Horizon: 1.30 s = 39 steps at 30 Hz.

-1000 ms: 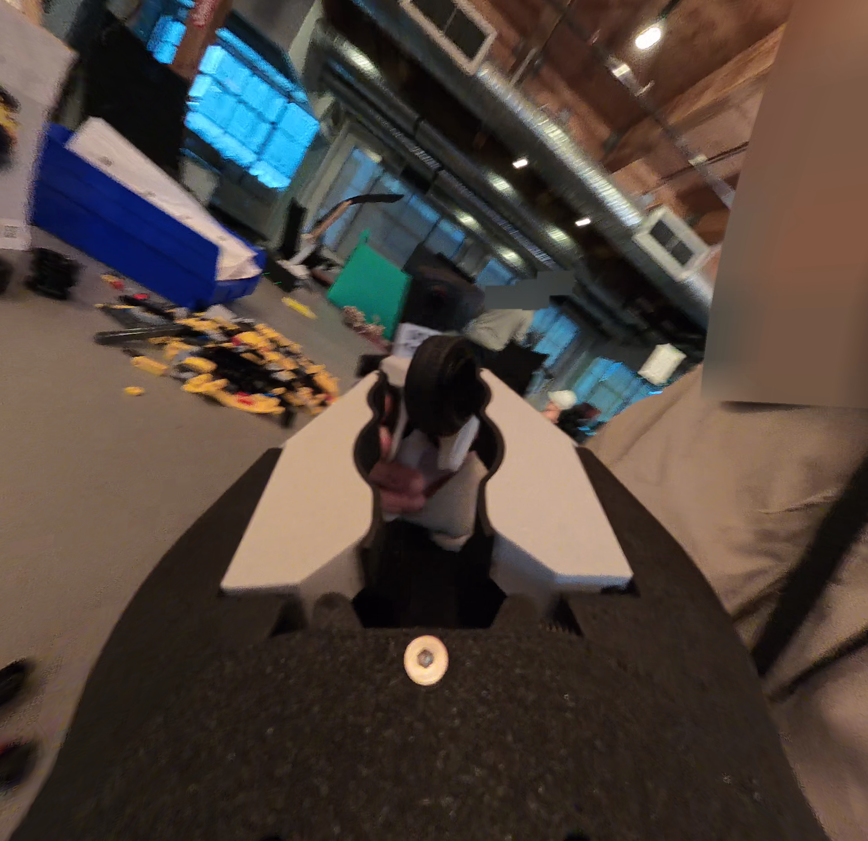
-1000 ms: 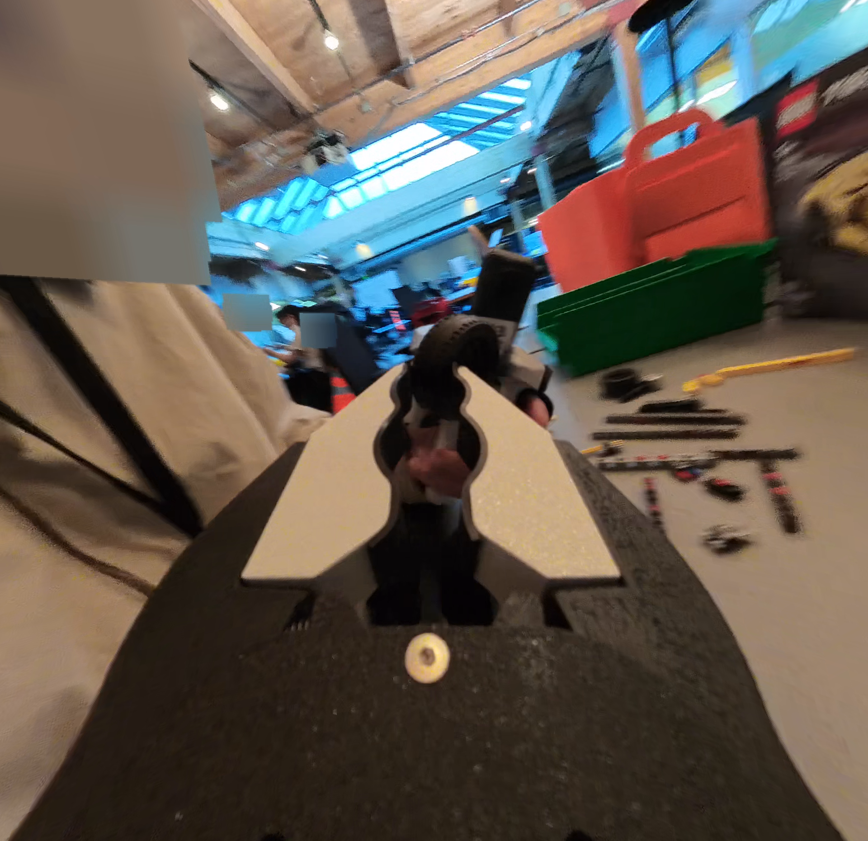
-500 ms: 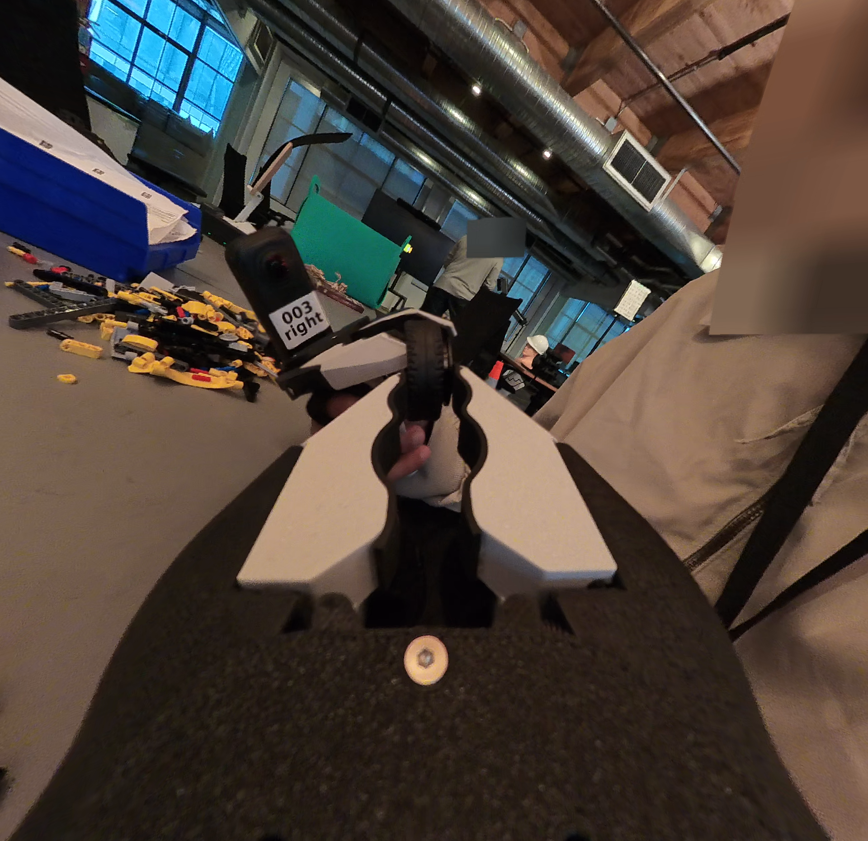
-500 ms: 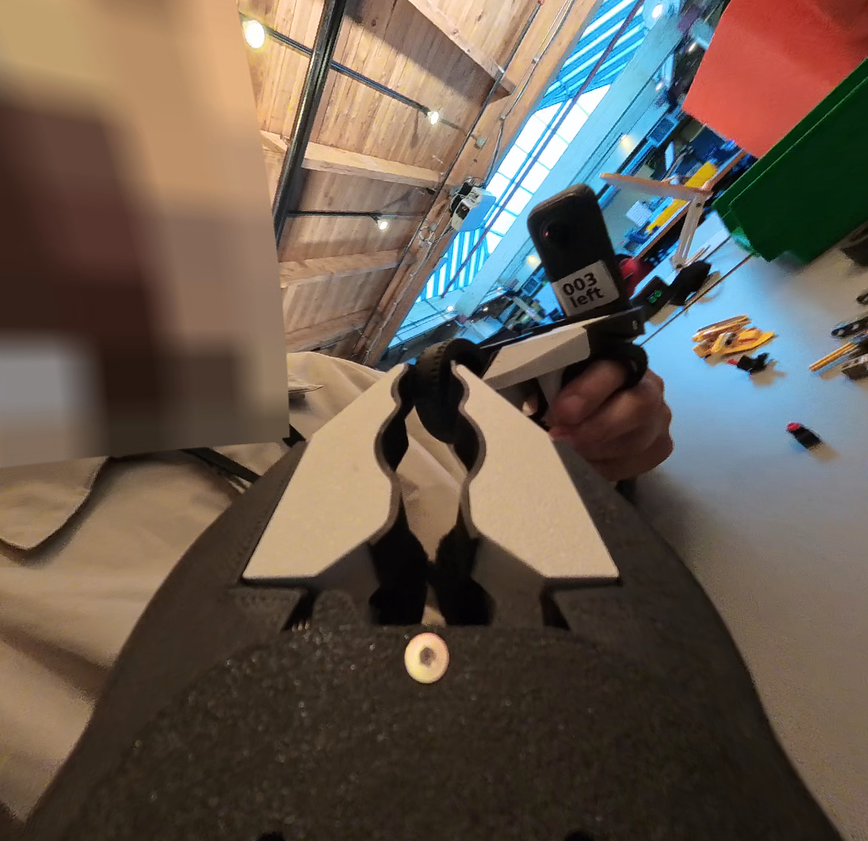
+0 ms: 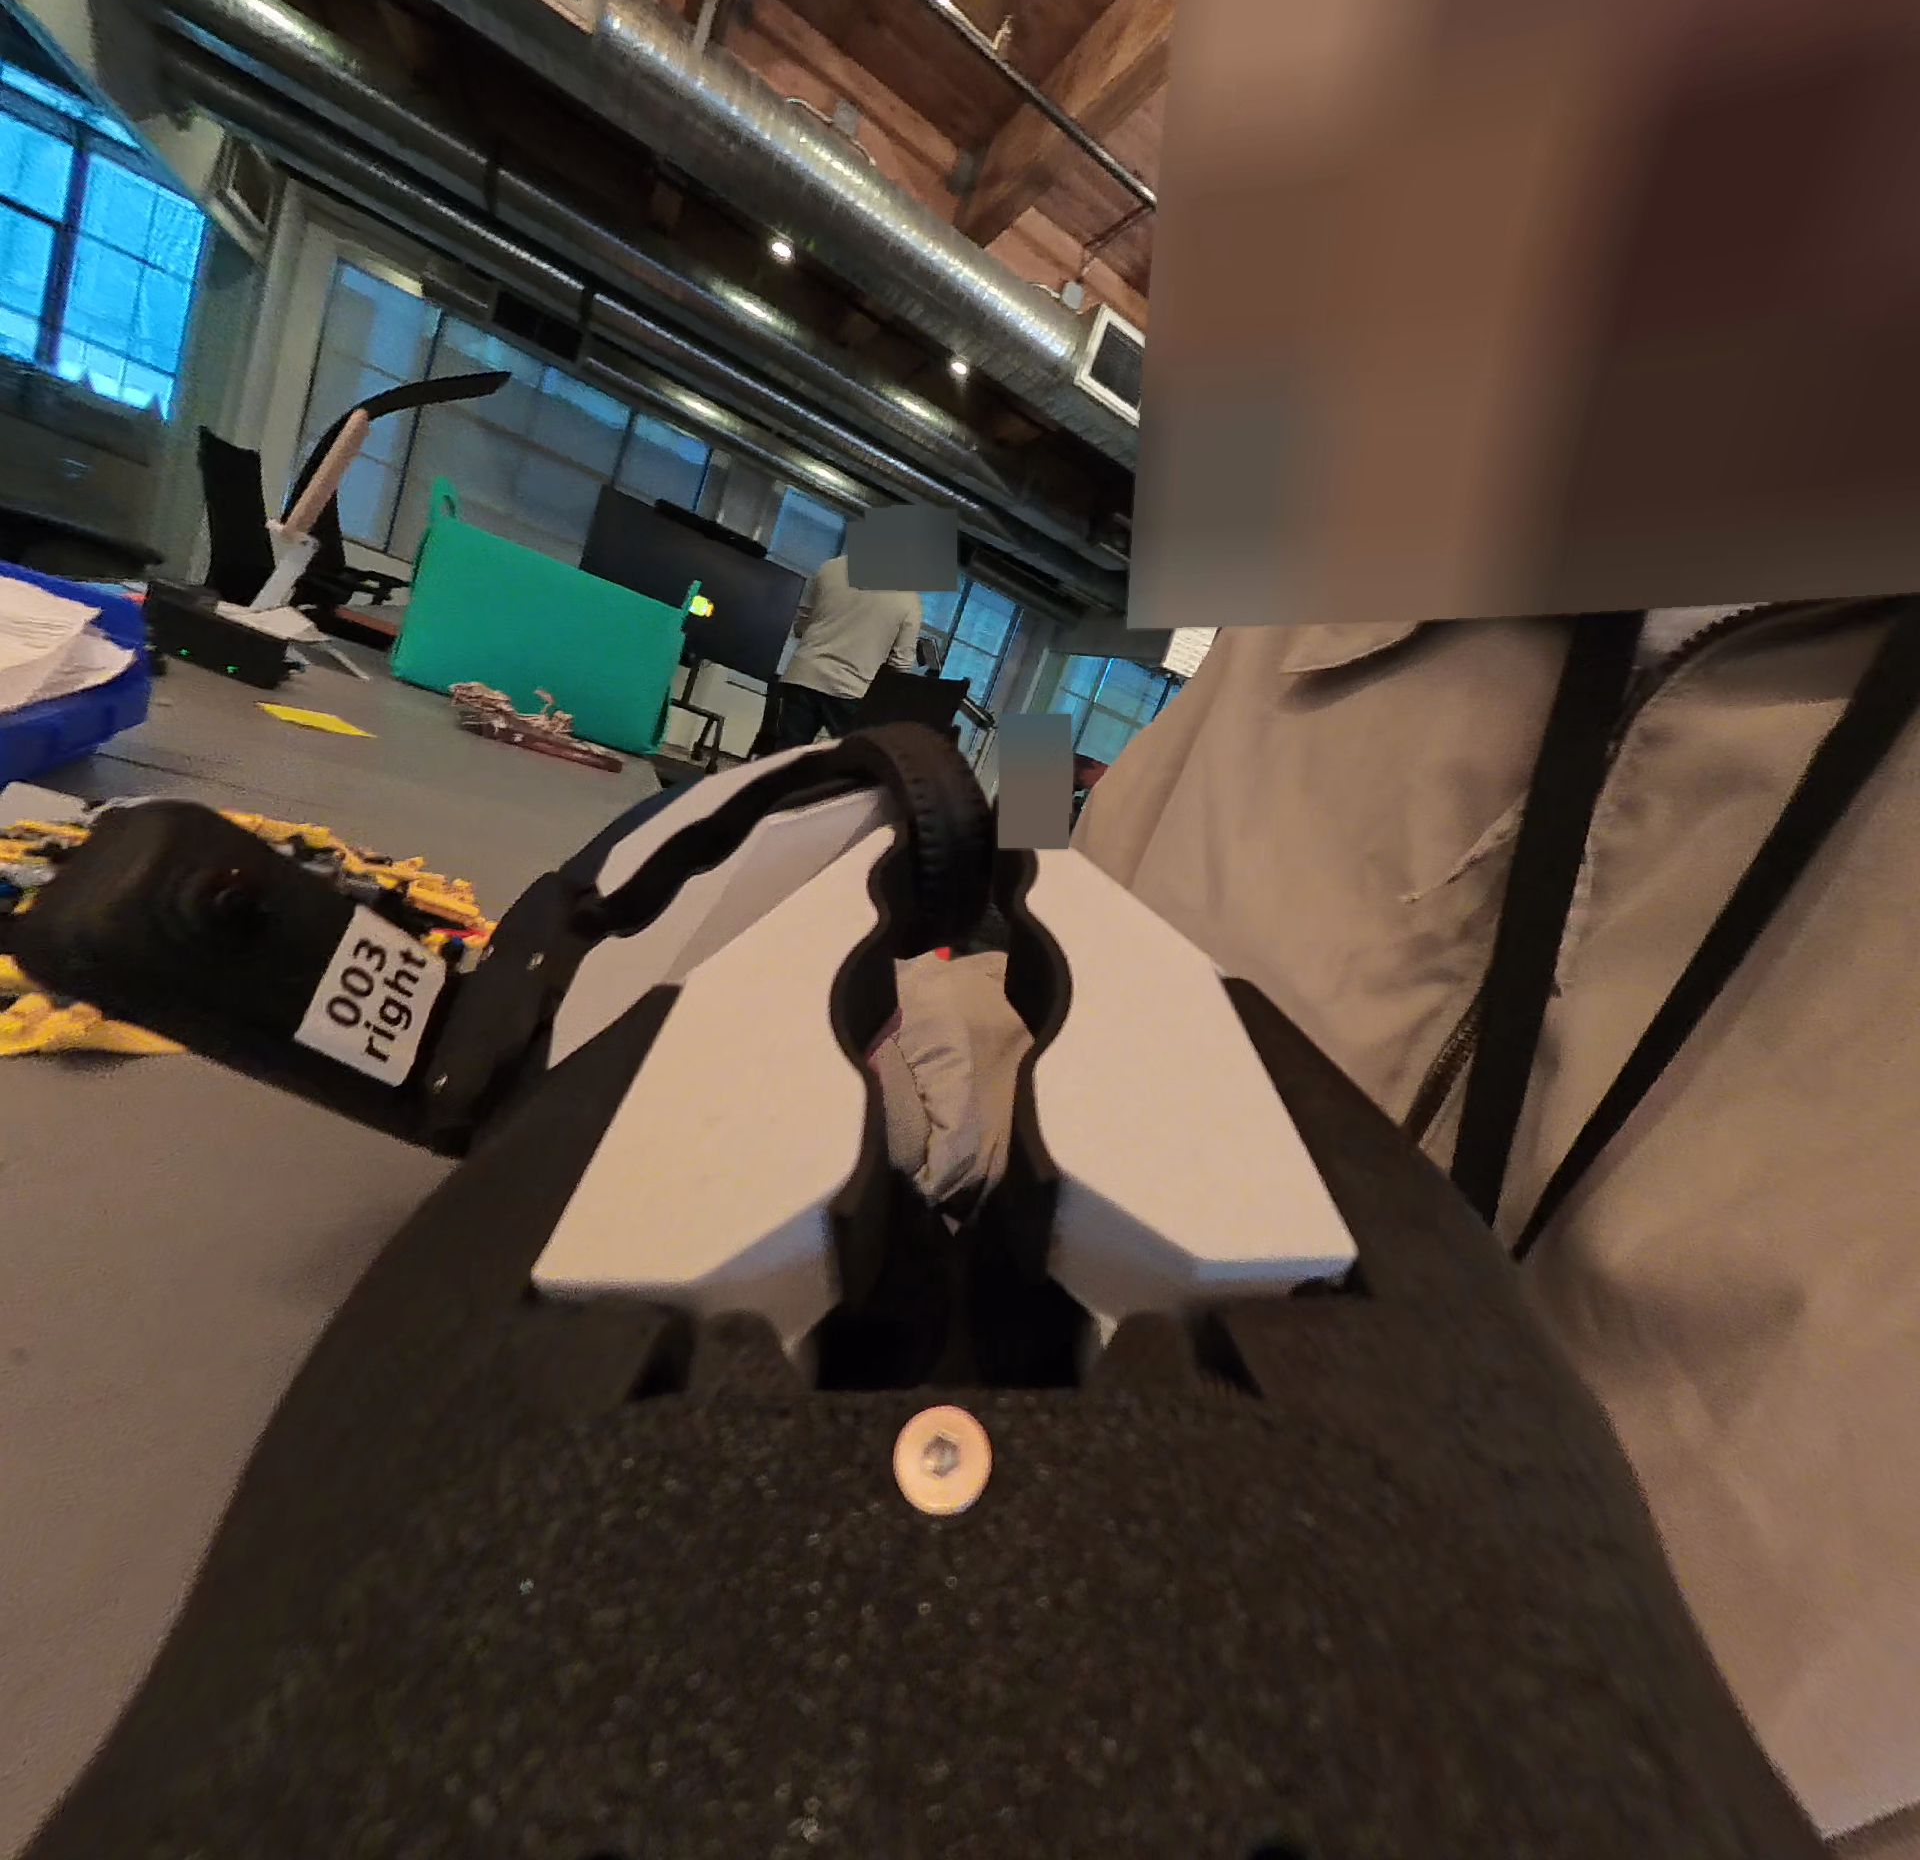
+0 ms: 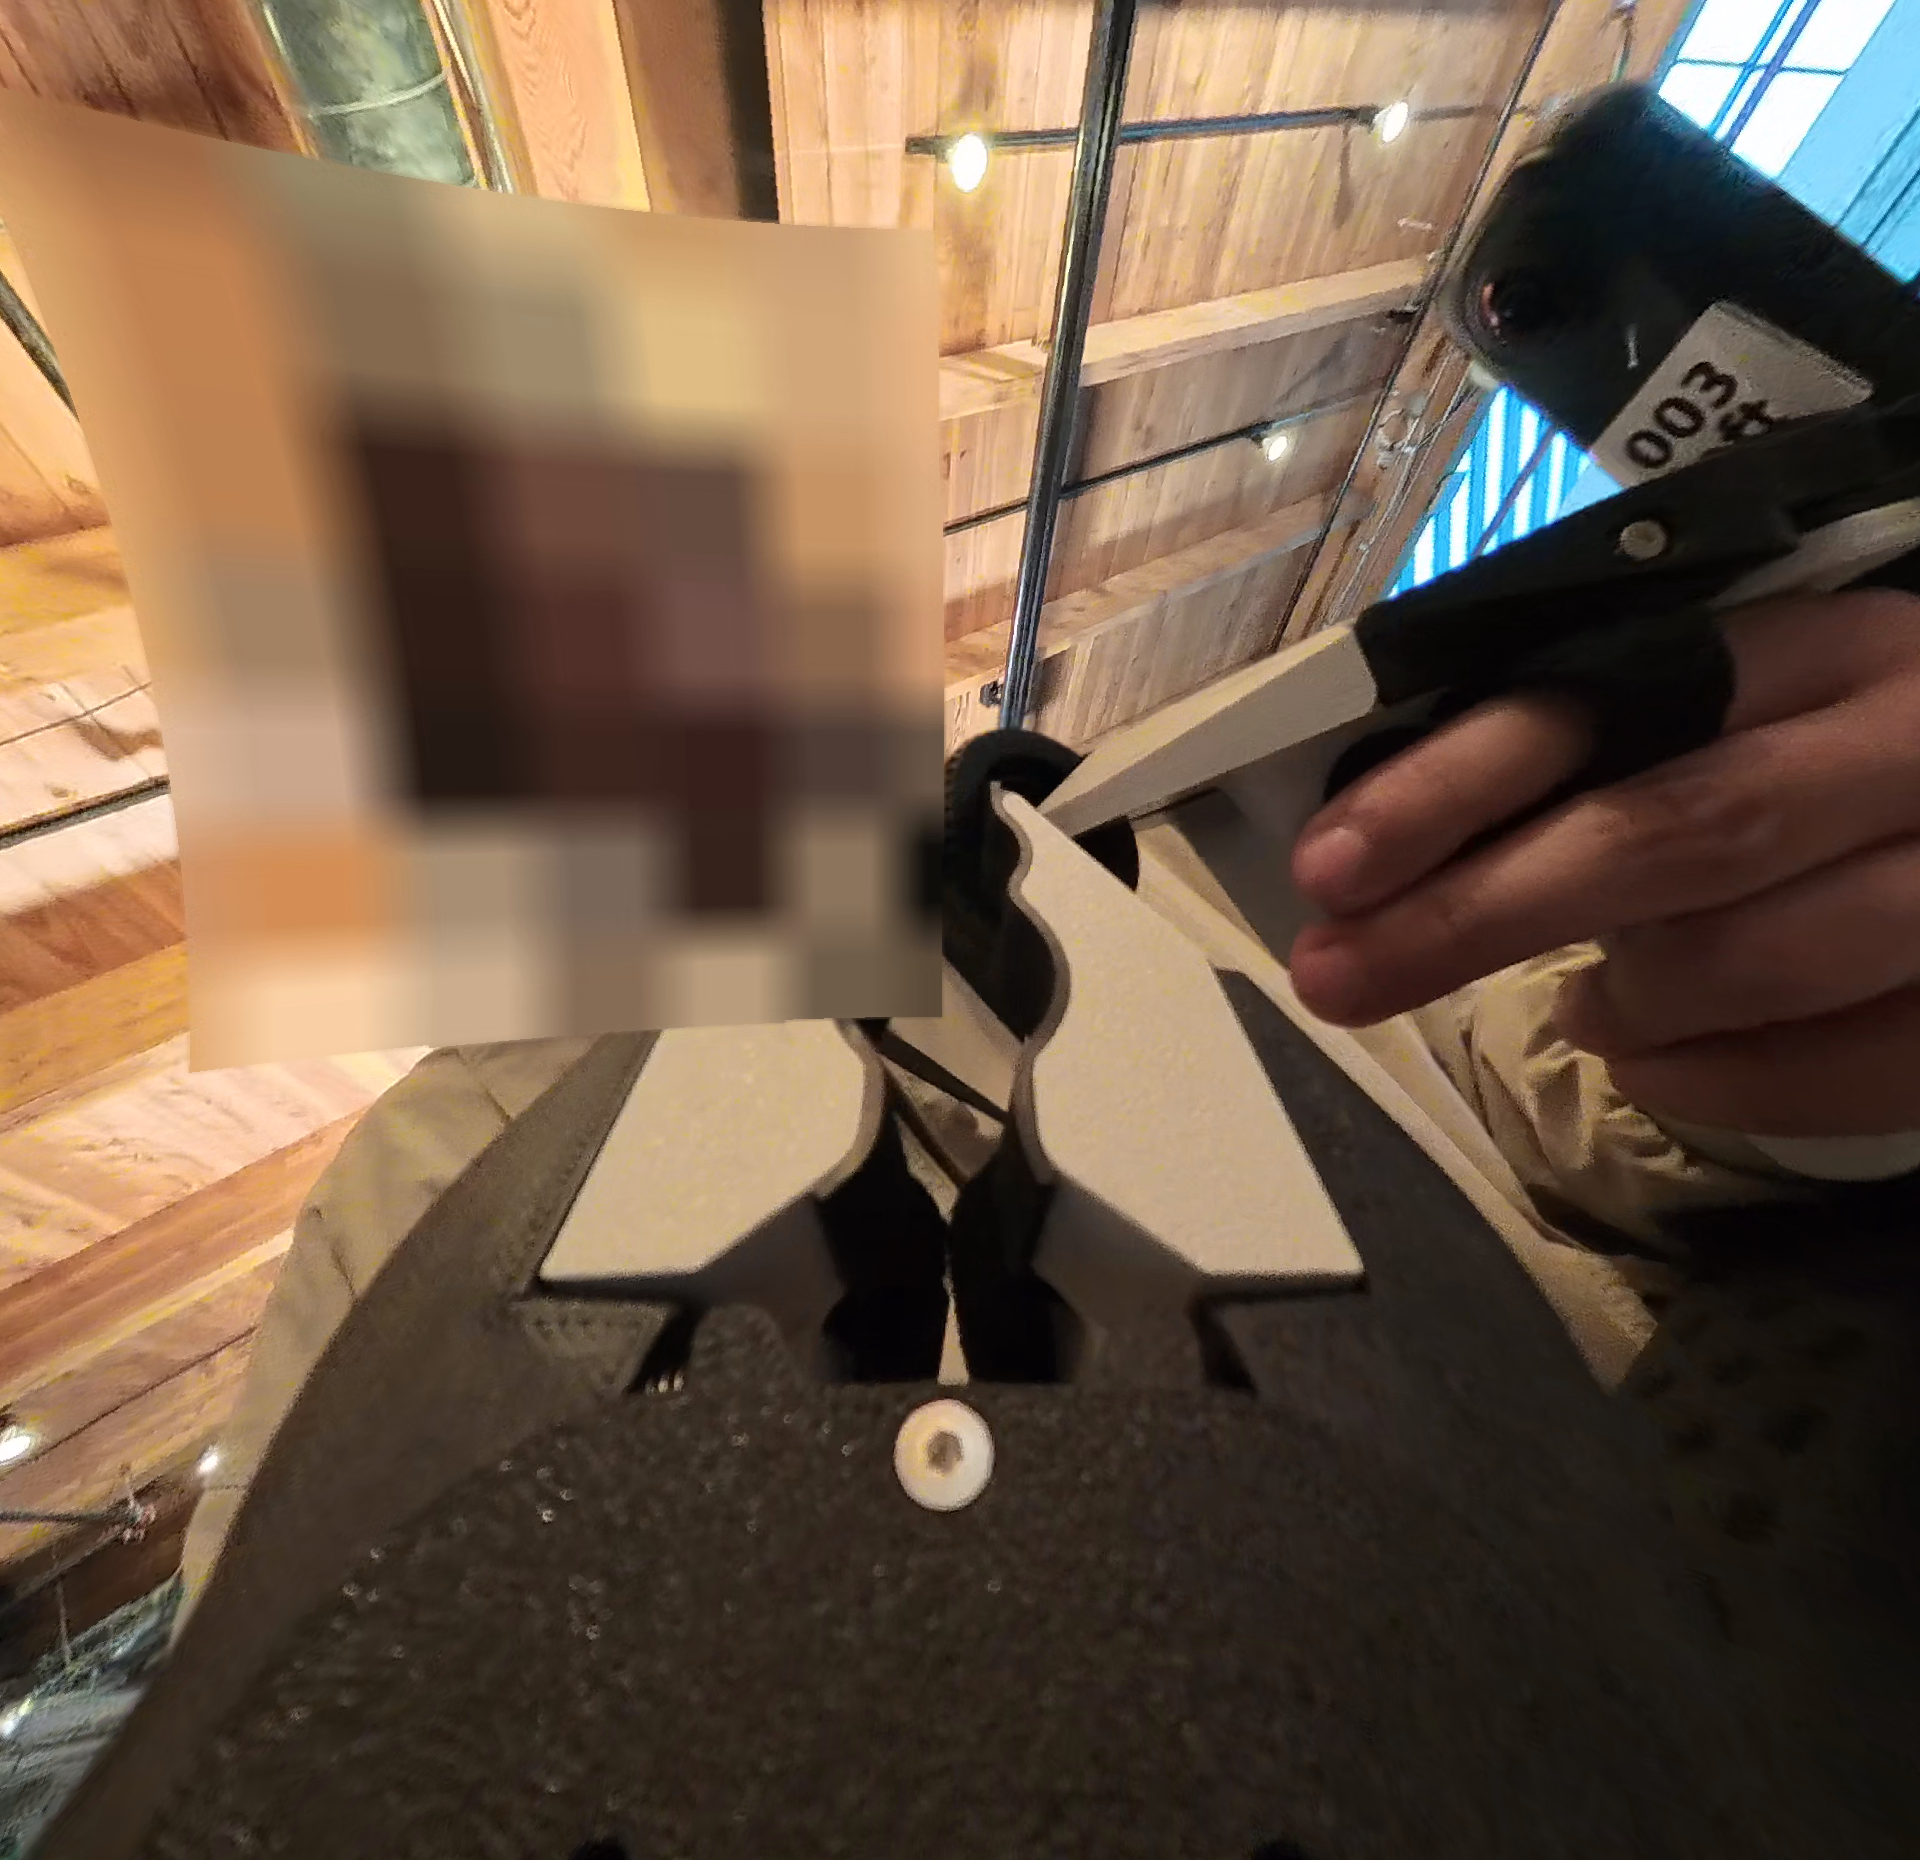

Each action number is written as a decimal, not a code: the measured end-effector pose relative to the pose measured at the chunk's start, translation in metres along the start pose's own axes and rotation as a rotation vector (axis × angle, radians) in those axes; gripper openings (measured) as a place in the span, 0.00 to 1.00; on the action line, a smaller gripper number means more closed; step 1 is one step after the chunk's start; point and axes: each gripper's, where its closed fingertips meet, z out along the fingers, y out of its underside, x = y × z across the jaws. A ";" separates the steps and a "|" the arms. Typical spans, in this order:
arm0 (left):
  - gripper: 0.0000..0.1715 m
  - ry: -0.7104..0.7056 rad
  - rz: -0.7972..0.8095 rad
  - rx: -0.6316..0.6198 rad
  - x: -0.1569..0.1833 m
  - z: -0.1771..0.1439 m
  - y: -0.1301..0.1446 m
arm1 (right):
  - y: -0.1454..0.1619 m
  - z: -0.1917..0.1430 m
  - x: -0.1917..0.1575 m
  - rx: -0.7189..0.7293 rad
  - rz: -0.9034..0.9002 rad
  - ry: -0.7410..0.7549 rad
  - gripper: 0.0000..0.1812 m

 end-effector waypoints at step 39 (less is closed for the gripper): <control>0.08 -0.162 0.099 -0.137 -0.018 -0.013 0.021 | -0.011 -0.034 0.038 0.057 -0.073 0.311 0.07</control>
